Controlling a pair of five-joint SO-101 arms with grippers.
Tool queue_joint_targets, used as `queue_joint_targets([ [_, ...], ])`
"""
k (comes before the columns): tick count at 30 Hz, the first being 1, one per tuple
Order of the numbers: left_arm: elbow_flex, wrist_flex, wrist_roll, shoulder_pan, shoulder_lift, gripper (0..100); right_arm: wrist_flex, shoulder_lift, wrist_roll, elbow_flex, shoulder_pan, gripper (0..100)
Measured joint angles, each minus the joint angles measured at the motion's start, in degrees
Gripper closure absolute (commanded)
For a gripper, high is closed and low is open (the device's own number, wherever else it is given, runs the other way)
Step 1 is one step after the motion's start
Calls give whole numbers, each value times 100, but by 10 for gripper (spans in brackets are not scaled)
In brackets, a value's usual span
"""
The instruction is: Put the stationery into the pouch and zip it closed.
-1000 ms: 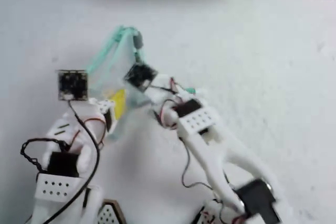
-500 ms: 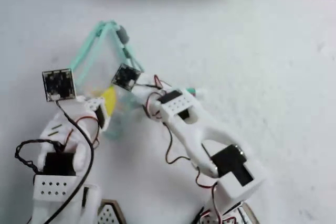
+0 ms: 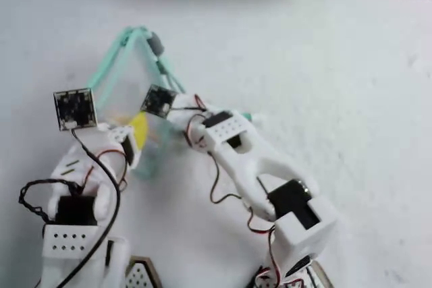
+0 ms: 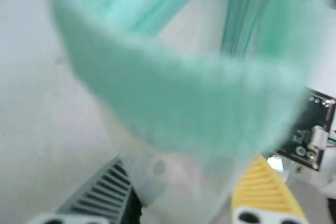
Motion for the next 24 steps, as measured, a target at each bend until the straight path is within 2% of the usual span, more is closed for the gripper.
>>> queue_joint_targets([
  [9, 0, 0, 0, 0, 0, 756, 369, -9, 97, -105, 0, 982],
  [13, 9, 9, 0, -9, 0, 756, 800, -62, 484, -167, 9, 981],
  [18, 18, 9, 0, 9, 9, 756, 1565, -651, 615, -62, 18, 981],
  [24, 0, 0, 0, 9, 0, 756, 1820, -1609, 791, 457, 211, 981],
])
